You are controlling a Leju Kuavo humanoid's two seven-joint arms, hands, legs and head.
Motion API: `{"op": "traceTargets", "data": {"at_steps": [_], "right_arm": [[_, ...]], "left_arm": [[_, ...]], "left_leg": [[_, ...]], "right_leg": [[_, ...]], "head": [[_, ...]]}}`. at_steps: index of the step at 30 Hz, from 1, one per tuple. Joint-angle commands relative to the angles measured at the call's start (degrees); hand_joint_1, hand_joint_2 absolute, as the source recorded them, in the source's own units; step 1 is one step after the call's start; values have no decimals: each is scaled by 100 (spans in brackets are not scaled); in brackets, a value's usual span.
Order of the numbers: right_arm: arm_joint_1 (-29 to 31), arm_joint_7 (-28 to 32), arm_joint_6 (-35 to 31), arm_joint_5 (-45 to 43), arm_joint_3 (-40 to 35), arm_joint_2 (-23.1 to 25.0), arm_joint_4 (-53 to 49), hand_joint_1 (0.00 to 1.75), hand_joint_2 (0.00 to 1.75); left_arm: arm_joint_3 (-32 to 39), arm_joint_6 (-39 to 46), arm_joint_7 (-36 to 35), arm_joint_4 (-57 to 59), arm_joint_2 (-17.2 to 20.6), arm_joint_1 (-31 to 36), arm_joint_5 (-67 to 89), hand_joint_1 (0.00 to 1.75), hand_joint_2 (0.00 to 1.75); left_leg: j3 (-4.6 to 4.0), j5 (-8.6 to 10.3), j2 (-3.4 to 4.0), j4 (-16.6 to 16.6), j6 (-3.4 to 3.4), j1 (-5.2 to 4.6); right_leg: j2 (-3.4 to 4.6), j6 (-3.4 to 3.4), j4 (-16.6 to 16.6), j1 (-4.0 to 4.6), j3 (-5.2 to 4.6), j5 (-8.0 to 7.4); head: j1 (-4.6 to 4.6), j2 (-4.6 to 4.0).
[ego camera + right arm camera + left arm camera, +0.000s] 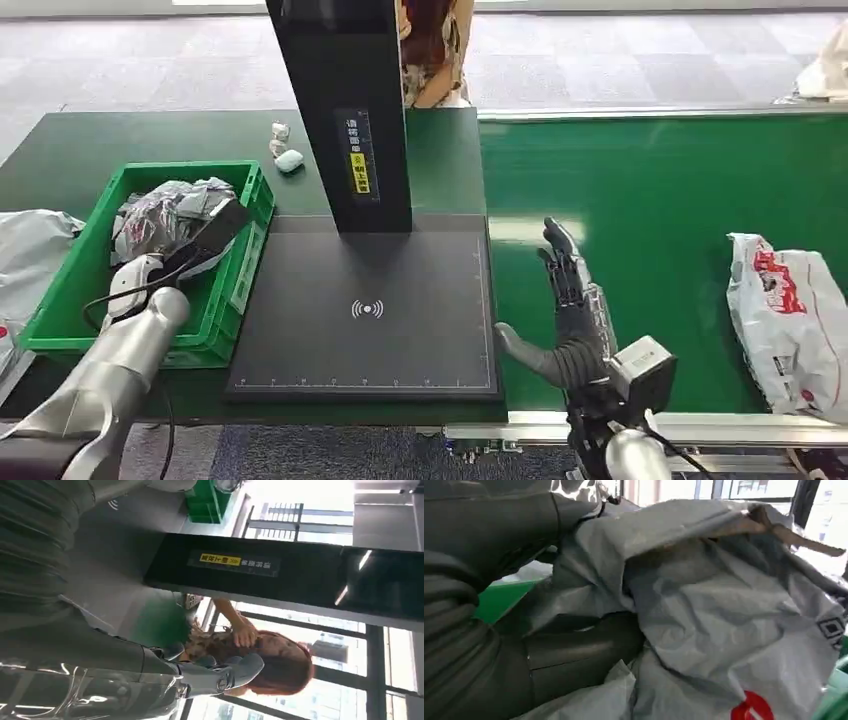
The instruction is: Moved the parcel from conveyor to table for the left to box.
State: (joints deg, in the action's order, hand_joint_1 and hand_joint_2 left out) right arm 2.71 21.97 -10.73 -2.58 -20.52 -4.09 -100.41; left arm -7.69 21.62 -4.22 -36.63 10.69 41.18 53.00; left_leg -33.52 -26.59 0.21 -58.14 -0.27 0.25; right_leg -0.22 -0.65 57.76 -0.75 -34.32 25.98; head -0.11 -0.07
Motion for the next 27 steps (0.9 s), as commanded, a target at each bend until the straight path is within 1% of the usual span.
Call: {"op": "traceTargets", "data": {"at_steps": [1, 2, 4, 6, 7, 8, 9, 10, 11, 12, 13, 15, 16, 17, 18, 19, 20, 21, 22, 23, 24, 25, 26, 27], "right_arm": [[-41, -40, -68, 20, -76, 41, 244, 0, 175], [-111, -41, -97, 34, -43, 25, 192, 0, 175], [-215, -37, -146, 45, -8, -15, 126, 0, 175], [-292, -4, -207, 52, -1, -79, 118, 0, 175], [-349, 24, -241, 39, 7, -100, 123, 0, 175], [-410, 52, -262, 28, 16, -105, 111, 0, 175], [-429, 73, -272, 24, 9, -109, 115, 0, 175], [-462, 80, -284, 25, 15, -96, 101, 0, 175], [-563, 98, -312, 34, 60, -39, 37, 0, 175], [-711, 139, -339, 108, 85, 8, -82, 0, 175], [-784, 137, -349, 130, 93, 39, -136, 0, 175], [-880, 133, -358, 173, 121, 88, -210, 0, 175], [-893, 131, -363, 186, 137, 116, -218, 0, 175], [-883, 112, -342, 201, 151, 149, -207, 0, 175], [-876, 101, -333, 208, 159, 165, -198, 0, 175], [-861, 96, -335, 217, 170, 188, -177, 0, 175], [-861, 94, -359, 237, 196, 220, -158, 0, 175], [-870, 96, -386, 267, 219, 242, -146, 0, 175], [-885, 95, -405, 271, 244, 263, -138, 0, 175], [-1008, 99, -570, 334, 383, 364, -147, 0, 175], [-1113, 122, -600, 315, 429, 373, -160, 0, 175], [-1148, 137, -588, 289, 440, 357, -163, 0, 175], [-1192, 126, -515, 112, 487, 379, -129, 0, 175], [-1192, 122, -573, 124, 548, 475, 23, 0, 175]], "left_arm": [[134, 118, 503, -77, 152, -201, -484, 0, 175], [232, 190, 766, -917, 141, -655, -824, 0, 175], [275, 253, 791, -2272, 166, -1425, -1178, 0, 175], [348, 469, 1133, -3575, 170, -2225, -1624, 0, 175], [419, 765, 1408, -4388, 92, -2737, -1855, 0, 175], [415, 864, 1492, -5011, 34, -3152, -1936, 0, 175], [383, 887, 1390, -5335, 21, -3366, -1909, 0, 175], [379, 946, 1452, -5534, -33, -3487, -1974, 0, 175], [381, 1174, 1728, -5920, -161, -3740, -1988, 0, 175], [360, 1299, 1848, -6280, -296, -4073, -2019, 0, 175], [328, 1436, 1944, -6488, -364, -4231, -1943, 0, 175], [266, 1657, 2053, -6887, -526, -4522, -1840, 0, 175], [255, 1838, 2165, -7082, -626, -4623, -1774, 0, 175], [402, 1838, 2445, -7315, -875, -4766, -1747, 0, 175], [454, 1838, 2617, -7447, -989, -4865, -1800, 0, 175], [524, 1838, 2833, -7650, -1136, -4966, -1889, 0, 175], [607, 1838, 3249, -7808, -1327, -5103, -2136, 0, 175], [556, 1838, 3518, -7947, -1392, -5252, -2386, 0, 175], [457, 1838, 3630, -8034, -1389, -5349, -2497, 0, 175], [-139, 1131, 3274, -8017, -1015, -5524, -3255, 0, 175], [-381, 930, 3068, -7896, -937, -5530, -3238, 0, 175], [-408, 930, 3050, -7877, -970, -5508, -3221, 0, 175], [-616, 231, 2632, -7757, -831, -5483, -3466, 0, 175], [-636, -321, 2269, -7399, -981, -5422, -3624, 0, 175]], "left_leg": [[16, 0, 3, 11, -2, 5], [13, -1, 3, 8, -2, 5], [20, -2, 5, 15, -1, 4], [29, -5, 14, 21, 0, 3], [23, -7, 18, 16, 1, 1], [25, -9, 18, 18, 3, -3], [8, -10, 11, 8, 3, -2], [28, -18, 23, 18, 5, -3], [18, -23, 22, 10, 0, 0], [8, -24, 18, 5, 5, -1], [19, -34, 21, 6, 3, 2], [2, -33, 14, 3, 6, -2], [18, -44, 17, 5, 10, 0], [12, -46, 18, 3, 10, -3], [2, -44, 18, 0, 11, -2], [12, -50, 19, 1, 12, 2], [11, -51, 24, 0, 14, 0], [-2, -46, 22, -1, 14, -2], [10, -50, 23, 1, 14, 0], [8, -51, 25, 0, 15, 0], [3, -50, 18, 2, 13, -2], [13, -55, 16, 5, 15, -1], [17, -55, 6, 7, 15, -3], [25, -55, -2, 12, 15, -1]], "right_leg": [[6, -1, -12, 5, 16, -2], [6, 0, -10, 5, 14, -2], [8, 1, -15, 4, 21, -1], [18, 2, -23, 3, 27, -1], [20, 3, -18, 1, 20, 0], [20, 5, -19, -3, 20, 4], [15, 2, -10, -2, 6, 4], [27, 4, -23, -2, 23, 9], [25, 6, -20, 0, 15, 11], [19, 6, -14, -1, 7, 14], [23, 7, -19, 2, 18, 19], [17, 14, -18, -1, 3, 24], [21, 19, -22, 1, 19, 32], [22, 20, -20, -2, 12, 31], [20, 20, -18, -1, 4, 28], [23, 20, -22, 3, 15, 31], [28, 20, -22, 1, 13, 31], [25, 19, -18, -1, 0, 28], [27, 19, -22, 1, 13, 30], [28, 19, -22, 1, 11, 30], [20, 18, -21, -1, 7, 31], [19, 19, -24, 0, 18, 34], [9, 19, -26, -1, 21, 37], [2, 19, -32, 0, 33, 39]], "head": [[-2, 0], [0, 0], [0, 0], [2, 0], [-2, 0], [2, 0], [2, 0], [-2, 0], [2, 0], [-2, 0], [2, 0], [4, 0], [0, 0], [2, 0], [2, 0], [0, 0], [0, 0], [0, 0], [0, 0], [0, 0], [2, 0], [2, 0], [0, 0], [2, 0]]}}
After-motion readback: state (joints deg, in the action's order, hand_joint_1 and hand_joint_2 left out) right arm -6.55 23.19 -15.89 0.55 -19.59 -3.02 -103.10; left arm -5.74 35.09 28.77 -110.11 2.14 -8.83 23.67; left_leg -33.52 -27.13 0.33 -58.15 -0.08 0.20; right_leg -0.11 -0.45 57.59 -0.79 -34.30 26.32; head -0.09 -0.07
